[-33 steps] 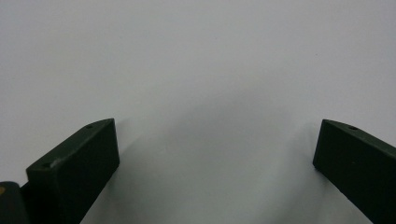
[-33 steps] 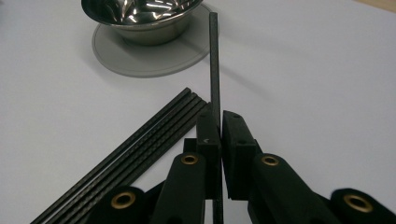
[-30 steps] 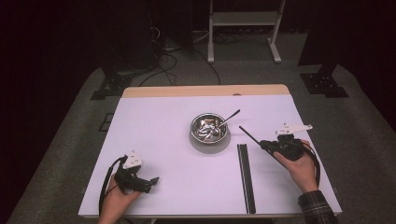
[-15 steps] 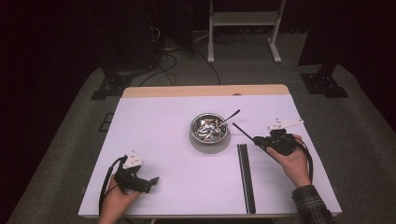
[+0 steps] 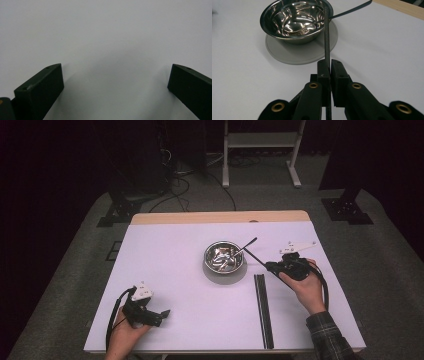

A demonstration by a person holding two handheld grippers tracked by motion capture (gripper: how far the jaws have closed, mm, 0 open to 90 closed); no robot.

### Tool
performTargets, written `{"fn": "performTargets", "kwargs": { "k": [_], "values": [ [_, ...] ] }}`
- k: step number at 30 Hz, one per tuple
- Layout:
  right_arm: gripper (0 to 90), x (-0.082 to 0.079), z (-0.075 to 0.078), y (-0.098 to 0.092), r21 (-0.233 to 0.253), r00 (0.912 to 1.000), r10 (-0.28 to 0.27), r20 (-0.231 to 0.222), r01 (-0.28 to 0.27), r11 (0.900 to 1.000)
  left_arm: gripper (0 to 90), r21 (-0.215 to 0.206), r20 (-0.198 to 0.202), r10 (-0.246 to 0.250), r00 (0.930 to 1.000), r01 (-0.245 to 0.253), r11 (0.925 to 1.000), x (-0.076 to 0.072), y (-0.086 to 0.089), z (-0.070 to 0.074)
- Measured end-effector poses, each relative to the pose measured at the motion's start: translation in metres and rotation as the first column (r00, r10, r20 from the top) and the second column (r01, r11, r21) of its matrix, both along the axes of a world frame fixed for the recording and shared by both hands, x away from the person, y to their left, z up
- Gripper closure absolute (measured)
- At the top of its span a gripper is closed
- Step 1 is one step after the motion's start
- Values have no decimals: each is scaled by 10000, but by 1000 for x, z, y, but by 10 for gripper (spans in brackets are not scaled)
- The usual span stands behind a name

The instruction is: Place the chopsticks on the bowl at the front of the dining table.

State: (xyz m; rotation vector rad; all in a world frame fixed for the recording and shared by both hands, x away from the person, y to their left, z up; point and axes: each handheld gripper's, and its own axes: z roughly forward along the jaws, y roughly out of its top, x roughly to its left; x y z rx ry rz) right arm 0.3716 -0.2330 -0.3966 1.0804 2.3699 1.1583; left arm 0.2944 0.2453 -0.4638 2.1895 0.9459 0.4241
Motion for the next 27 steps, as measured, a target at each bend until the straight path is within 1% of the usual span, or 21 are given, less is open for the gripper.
{"fn": "performTargets", "kwargs": {
  "k": [13, 18, 23, 27],
  "values": [
    [854, 13, 0, 12, 3, 9999, 77, -96, -77, 10000, 0, -1, 4, 0, 10000, 0, 10000, 0, 0, 0],
    [854, 19, 3, 18, 18, 9999, 113, -75, -113, 9999, 0, 1, 4, 0, 10000, 0, 10000, 0, 0, 0],
    [854, 25, 7, 25, -109, 9998, 219, -27, -220, 9997, 0, 18, 18, -6, 10000, 6, 10000, 0, 0, 0],
    [854, 30, 8, 31, -107, 9996, 264, -31, -265, 9996, 0, 5, 8, 5, 10000, -5, 10000, 0, 0, 0]
  ]
}}
